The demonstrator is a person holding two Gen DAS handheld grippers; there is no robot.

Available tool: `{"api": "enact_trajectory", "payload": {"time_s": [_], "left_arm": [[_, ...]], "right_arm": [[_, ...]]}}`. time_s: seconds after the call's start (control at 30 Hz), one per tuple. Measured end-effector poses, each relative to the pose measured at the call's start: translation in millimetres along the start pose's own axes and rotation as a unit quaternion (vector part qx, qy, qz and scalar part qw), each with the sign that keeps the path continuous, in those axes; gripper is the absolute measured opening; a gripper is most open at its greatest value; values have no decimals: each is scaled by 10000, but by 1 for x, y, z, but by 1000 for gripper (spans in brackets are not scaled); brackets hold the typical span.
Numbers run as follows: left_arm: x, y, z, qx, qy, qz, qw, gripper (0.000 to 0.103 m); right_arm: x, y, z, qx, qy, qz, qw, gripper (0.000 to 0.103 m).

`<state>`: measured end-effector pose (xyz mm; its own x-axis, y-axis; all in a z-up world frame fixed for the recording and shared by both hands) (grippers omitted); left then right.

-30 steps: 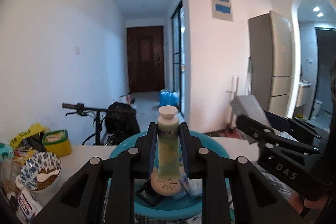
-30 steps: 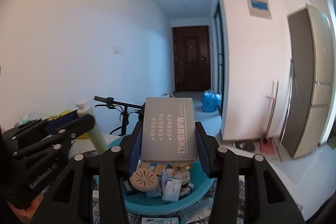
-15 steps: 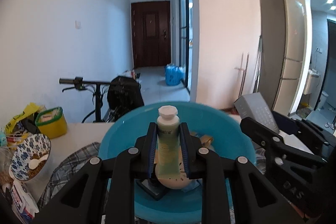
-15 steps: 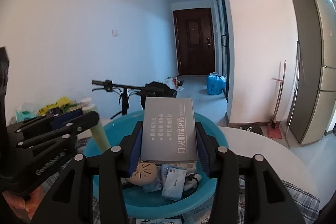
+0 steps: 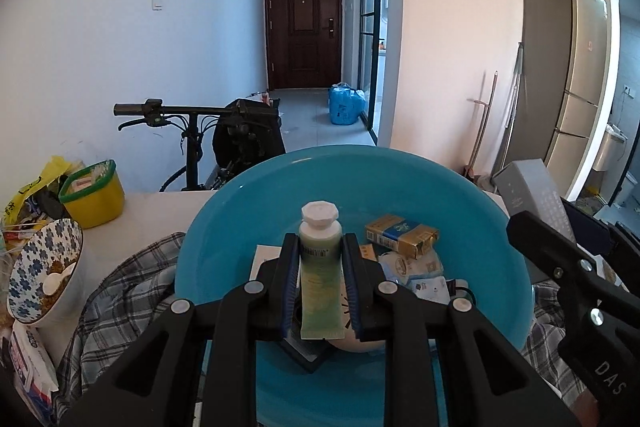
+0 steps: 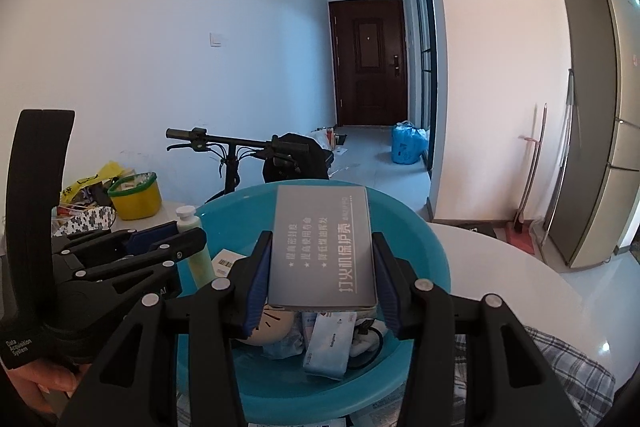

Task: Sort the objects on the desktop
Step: 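Lower the green tube and grey box into the basin with both grippers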

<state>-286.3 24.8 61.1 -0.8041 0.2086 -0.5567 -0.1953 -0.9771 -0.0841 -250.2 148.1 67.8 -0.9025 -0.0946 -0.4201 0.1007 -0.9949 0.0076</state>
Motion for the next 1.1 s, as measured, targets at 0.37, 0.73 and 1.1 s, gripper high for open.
{"api": "enact_trajectory", "payload": {"time_s": [0.37, 0.73, 1.1], "left_arm": [[9, 4, -4, -45, 361, 135, 9992, 23], [31, 10, -14, -157, 751, 94, 9970, 23], [39, 6, -19, -133, 910, 45, 9957, 23]], "right_arm": [[31, -1, -17, -19, 899, -90, 9959, 46], [51, -5, -37, -33, 1490, -16, 9888, 46], [50, -6, -37, 0, 1510, 0, 9885, 46]]}}
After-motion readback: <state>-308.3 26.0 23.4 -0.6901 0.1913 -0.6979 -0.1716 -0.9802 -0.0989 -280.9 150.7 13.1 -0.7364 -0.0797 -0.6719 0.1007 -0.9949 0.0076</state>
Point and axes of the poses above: each gripper's, at about its wrist camera, not at the fingertips, and x roughly the way its jaws point, y to its left, z to its top, the point moved 2 cm from there along x, roughly the way its jaws point, and after that the axes turned 8 degrees about -z, right-handed, at the moved point
